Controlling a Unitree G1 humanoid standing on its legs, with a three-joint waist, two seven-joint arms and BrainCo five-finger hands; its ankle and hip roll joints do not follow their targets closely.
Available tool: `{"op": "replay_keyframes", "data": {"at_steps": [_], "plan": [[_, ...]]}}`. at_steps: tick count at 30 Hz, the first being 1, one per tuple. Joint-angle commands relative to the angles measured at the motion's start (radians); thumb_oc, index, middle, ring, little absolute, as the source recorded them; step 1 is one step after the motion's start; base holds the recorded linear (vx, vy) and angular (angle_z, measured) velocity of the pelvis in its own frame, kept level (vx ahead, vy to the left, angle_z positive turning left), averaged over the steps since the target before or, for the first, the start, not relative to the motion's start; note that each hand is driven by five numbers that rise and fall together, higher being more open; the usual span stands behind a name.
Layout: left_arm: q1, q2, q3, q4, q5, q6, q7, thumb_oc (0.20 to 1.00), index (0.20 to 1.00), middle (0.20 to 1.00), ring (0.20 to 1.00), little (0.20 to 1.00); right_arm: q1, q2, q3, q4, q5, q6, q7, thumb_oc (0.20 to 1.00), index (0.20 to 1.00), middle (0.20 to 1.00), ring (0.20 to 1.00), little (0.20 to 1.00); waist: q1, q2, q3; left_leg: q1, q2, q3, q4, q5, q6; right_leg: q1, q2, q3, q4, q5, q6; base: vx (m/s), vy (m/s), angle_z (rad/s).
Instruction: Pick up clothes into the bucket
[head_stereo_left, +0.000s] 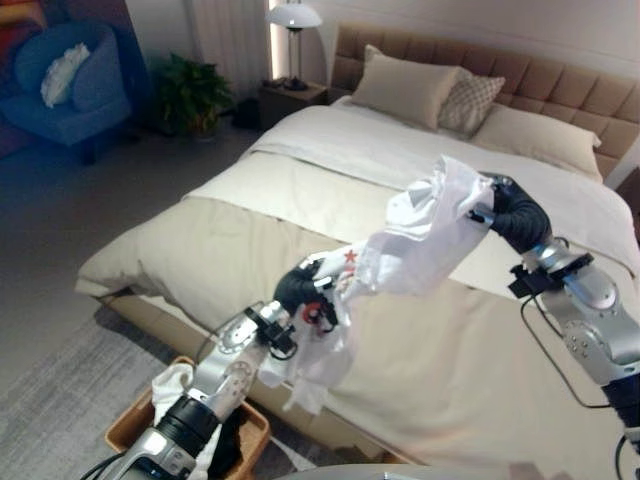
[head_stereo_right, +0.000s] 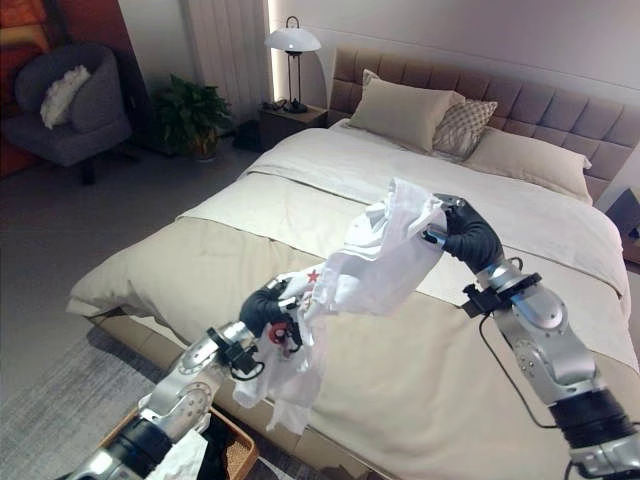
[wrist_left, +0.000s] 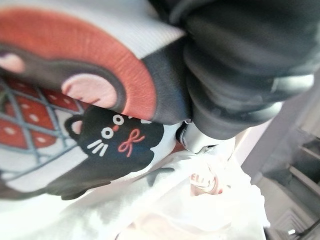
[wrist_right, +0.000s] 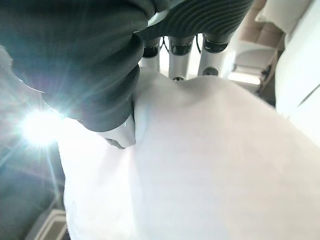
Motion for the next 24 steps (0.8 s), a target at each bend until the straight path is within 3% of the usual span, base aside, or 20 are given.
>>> {"op": "replay_keyframes", "data": {"at_steps": [1,6,7,11,12,13,17,24], "plan": [[0.065,0.084,0.178,-0.009,0.079,-0.117,0.121,0.2,0.2,0.2,0.2,0.2,-0.011,0.022,-0.221,0.05,-0.083,-0.085,-0.121,0.2,0.2,0.2,0.2,0.2,0.011,-0.066,-0.04,-0.003,-0.032,-0.035,0.092,-0.047,0.019,0.024,-0.05,0.001,0.031,0.035,0.065,0.0,0.009,0.04],[0.066,0.045,0.251,-0.073,0.17,-0.148,0.18,0.2,0.2,0.2,0.2,0.2,0.057,0.06,-0.155,0.074,-0.229,-0.043,-0.083,0.2,0.2,0.2,0.2,0.2,0.015,-0.064,-0.031,-0.006,-0.035,-0.039,0.094,-0.05,0.022,0.02,-0.052,0.001,0.035,0.032,0.067,0.0,0.0,0.0],[0.053,0.032,0.256,-0.085,0.184,-0.153,0.186,0.2,0.2,0.2,0.2,0.2,0.055,0.063,-0.092,0.119,-0.343,-0.023,-0.076,0.2,0.2,0.2,0.2,0.2,0.02,-0.062,-0.026,-0.008,-0.036,-0.039,0.097,-0.051,0.023,0.021,-0.054,0.002,0.036,0.033,0.067,0.0,0.0,0.0],[0.028,0.016,0.253,-0.09,0.208,-0.162,0.2,0.2,0.2,0.2,0.2,0.2,0.027,0.086,0.032,0.176,-0.452,-0.007,-0.049,0.2,0.2,0.2,0.2,0.2,0.024,-0.058,-0.017,-0.008,-0.038,-0.041,0.101,-0.053,0.025,0.022,-0.056,0.0,0.037,0.032,0.067,0.0,0.0,0.0],[0.021,0.008,0.251,-0.088,0.211,-0.165,0.207,0.2,0.2,0.2,0.2,0.2,0.022,0.105,0.061,0.188,-0.47,-0.006,-0.051,0.809,0.809,0.809,0.809,0.809,0.025,-0.056,-0.014,-0.008,-0.038,-0.041,0.102,-0.053,0.025,0.023,-0.057,0.0,0.038,0.032,0.067,0.0,0.0,0.0],[0.015,0.004,0.248,-0.085,0.214,-0.167,0.213,0.2,0.2,0.2,0.2,0.2,0.014,0.122,0.087,0.205,-0.483,-0.009,-0.057,1.0,1.0,1.0,1.0,1.0,0.026,-0.054,-0.012,-0.009,-0.039,-0.042,0.103,-0.054,0.026,0.022,-0.057,-0.002,0.039,0.031,0.067,0.0,0.0,0.0],[0.007,-0.006,0.25,-0.076,0.248,-0.171,0.244,0.2,0.2,0.2,0.2,0.2,0.004,0.197,0.143,0.269,-0.529,-0.005,-0.082,1.0,1.0,1.0,1.0,1.0,0.032,-0.05,-0.004,-0.012,-0.042,-0.045,0.104,-0.054,0.028,0.022,-0.06,-0.004,0.038,0.03,0.067,0.0,0.0,0.0],[0.027,-0.018,0.29,-0.088,0.254,-0.181,0.294,0.2,0.2,0.2,0.2,0.2,0.059,0.258,0.108,0.343,-0.557,-0.003,-0.158,1.0,1.0,1.0,1.0,1.0,0.033,-0.047,0.007,-0.018,-0.045,-0.051,0.105,-0.054,0.03,0.021,-0.064,-0.011,0.041,0.028,0.068,0.0,0.006,0.08]]}}
